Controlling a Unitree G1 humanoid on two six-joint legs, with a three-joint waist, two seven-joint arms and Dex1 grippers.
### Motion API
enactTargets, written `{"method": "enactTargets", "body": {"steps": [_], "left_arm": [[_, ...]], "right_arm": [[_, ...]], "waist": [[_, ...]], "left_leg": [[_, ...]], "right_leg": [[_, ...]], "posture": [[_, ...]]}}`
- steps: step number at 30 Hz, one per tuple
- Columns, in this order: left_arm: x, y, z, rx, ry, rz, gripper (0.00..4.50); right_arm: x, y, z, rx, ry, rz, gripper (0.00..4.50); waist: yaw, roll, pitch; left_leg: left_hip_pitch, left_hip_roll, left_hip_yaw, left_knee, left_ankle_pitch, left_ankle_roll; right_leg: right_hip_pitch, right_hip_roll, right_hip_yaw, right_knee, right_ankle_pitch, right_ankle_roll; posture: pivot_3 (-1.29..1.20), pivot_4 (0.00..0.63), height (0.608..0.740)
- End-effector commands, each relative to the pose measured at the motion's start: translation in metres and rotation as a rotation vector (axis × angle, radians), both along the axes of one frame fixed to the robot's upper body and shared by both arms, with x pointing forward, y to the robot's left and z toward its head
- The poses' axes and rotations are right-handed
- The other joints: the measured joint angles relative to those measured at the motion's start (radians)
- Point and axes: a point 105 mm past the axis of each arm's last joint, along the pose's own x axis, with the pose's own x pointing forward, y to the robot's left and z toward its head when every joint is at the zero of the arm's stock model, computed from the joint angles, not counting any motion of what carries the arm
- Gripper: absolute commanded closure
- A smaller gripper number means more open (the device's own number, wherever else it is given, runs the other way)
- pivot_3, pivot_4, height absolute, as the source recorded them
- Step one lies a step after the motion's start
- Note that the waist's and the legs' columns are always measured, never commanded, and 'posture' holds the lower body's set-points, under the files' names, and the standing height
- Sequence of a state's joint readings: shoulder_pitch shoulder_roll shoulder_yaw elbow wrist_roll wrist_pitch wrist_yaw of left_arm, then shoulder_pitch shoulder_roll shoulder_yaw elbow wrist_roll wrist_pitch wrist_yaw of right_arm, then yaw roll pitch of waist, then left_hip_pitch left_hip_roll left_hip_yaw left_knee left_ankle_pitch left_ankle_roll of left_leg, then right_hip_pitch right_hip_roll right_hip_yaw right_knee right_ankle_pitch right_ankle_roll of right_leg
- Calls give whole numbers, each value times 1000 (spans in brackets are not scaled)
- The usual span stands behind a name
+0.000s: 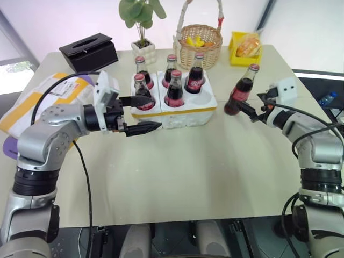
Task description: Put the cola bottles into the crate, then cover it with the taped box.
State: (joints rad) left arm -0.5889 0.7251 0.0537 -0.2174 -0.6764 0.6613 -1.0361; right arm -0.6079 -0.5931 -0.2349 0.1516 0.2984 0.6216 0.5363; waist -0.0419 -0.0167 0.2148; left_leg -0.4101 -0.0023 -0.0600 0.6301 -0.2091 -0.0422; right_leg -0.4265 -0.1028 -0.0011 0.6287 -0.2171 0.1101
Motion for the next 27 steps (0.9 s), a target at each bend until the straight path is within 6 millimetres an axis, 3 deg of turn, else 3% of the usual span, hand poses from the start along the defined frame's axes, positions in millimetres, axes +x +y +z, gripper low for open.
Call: {"method": "enactTargets", "body": {"steps": [1, 11, 16, 19, 21, 27], "left_arm": [[-4, 4, 9, -2, -51, 17, 0], [-5, 4, 12, -2, -64, 33, 0], [-5, 5, 13, -1, -68, 44, 0], [-6, 6, 12, -1, -67, 48, 0], [-6, 7, 13, -1, -67, 51, 0], [-6, 8, 13, -1, -64, 59, 0]], "right_arm": [[10, 5, 20, 25, -76, 7, 93], [43, 21, 5, 52, -57, 8, 93], [52, 20, 2, 86, -62, -23, 93], [54, 18, 1, 88, -61, -34, 818], [53, 18, 1, 88, -66, -30, 1713], [42, 29, 22, 103, -140, 75, 1698]], "waist": [[-1, 0, 0], [-2, 0, 0], [-3, 0, 0], [-2, 0, 0], [-2, 0, 0], [-2, 0, 0]], "left_leg": [[0, 0, 0, 0, 0, 0], [0, 0, 0, 0, 0, 0], [0, 0, 0, -1, 0, 0], [0, 0, 0, 0, 0, 0], [0, 0, 0, 0, 0, 0], [0, 0, 0, -1, 0, 0]], "right_leg": [[0, 0, 0, 0, 0, 0], [0, 0, 0, 0, 1, 1], [0, 0, 0, 0, 1, 2], [0, 0, 0, 0, 1, 2], [0, 0, 0, 0, 1, 2], [0, 0, 0, 0, 1, 2]], "posture": [[0, 150, 740], [0, 150, 740], [0, 150, 740], [0, 150, 740], [0, 150, 740], [0, 150, 740]]}}
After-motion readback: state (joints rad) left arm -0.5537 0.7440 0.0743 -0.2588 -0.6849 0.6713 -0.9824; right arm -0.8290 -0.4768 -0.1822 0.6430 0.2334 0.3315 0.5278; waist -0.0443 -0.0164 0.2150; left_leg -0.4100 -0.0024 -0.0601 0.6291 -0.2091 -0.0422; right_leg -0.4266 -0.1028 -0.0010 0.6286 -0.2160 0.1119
